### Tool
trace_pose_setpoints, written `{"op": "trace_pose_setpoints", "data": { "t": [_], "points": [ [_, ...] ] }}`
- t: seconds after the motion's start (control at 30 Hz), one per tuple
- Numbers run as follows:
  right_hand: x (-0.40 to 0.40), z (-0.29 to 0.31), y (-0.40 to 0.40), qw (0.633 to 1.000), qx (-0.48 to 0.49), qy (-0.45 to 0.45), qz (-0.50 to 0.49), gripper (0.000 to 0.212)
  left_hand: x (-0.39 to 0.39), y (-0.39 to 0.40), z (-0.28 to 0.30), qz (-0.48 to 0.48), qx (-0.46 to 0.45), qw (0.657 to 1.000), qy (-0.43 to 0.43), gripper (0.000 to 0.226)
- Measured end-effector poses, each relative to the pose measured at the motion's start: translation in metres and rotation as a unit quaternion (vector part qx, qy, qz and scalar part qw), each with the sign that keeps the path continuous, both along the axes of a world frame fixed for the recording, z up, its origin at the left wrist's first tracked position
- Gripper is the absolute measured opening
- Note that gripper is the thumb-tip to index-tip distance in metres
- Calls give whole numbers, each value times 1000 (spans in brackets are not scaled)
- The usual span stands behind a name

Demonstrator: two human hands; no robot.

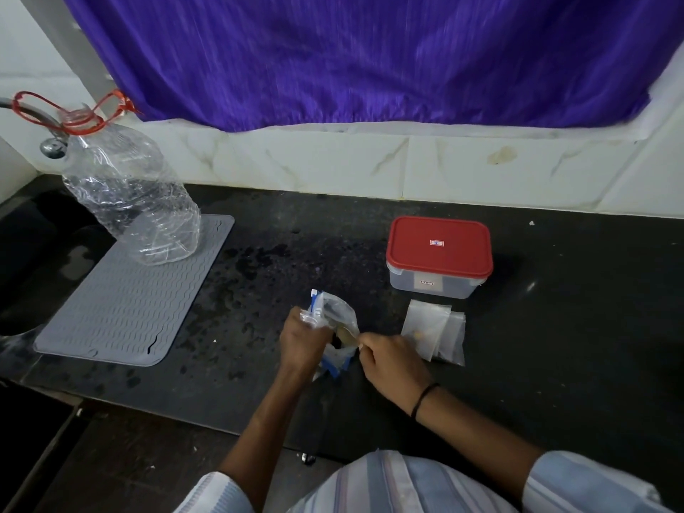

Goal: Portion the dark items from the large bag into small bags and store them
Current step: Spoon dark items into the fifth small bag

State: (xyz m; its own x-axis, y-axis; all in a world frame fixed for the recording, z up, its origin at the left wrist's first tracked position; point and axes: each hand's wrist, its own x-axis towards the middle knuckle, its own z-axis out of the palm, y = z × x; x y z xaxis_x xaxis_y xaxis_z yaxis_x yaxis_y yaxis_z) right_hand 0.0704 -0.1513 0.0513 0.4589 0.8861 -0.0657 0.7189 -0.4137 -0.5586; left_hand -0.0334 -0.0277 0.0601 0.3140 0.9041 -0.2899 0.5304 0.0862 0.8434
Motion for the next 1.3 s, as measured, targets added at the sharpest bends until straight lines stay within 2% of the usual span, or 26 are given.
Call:
{"op": "trace_pose_setpoints", "data": {
  "t": [0.17, 0.23, 0.3, 0.43, 0.63, 0.7, 0.97, 1.17, 1.3],
  "points": [
    [7, -3, 0, 999, 2, 45, -23, 25, -6, -1, -8, -20, -9, 996, -82, 28],
    [8, -4, -2, 998, -11, 54, -14, 24, -9, -2, -13, -19, -6, 996, -85, 29],
    [6, -4, -2, 994, -26, 102, -12, 24, -11, -2, -16, -17, 8, 997, -73, 29],
    [4, -2, -7, 946, 2, 313, -82, 24, -4, -3, -14, -16, 60, 998, -12, 26],
    [0, -5, -13, 883, 59, 440, -153, 24, 2, -3, -12, 11, 83, 994, 72, 29],
    [-1, -3, -14, 871, 74, 454, -171, 23, 1, -1, -13, 3, 76, 994, 79, 34],
    [0, 14, -20, 870, 137, 440, -176, 24, -15, 5, -10, -29, 83, 995, 53, 48],
    [6, 43, -21, 851, 178, 457, -189, 24, -25, 1, -4, -27, 260, 965, 18, 48],
    [9, 72, -21, 846, 194, 469, -165, 25, -27, 1, -1, -58, 289, 956, -9, 45]
  ]
}}
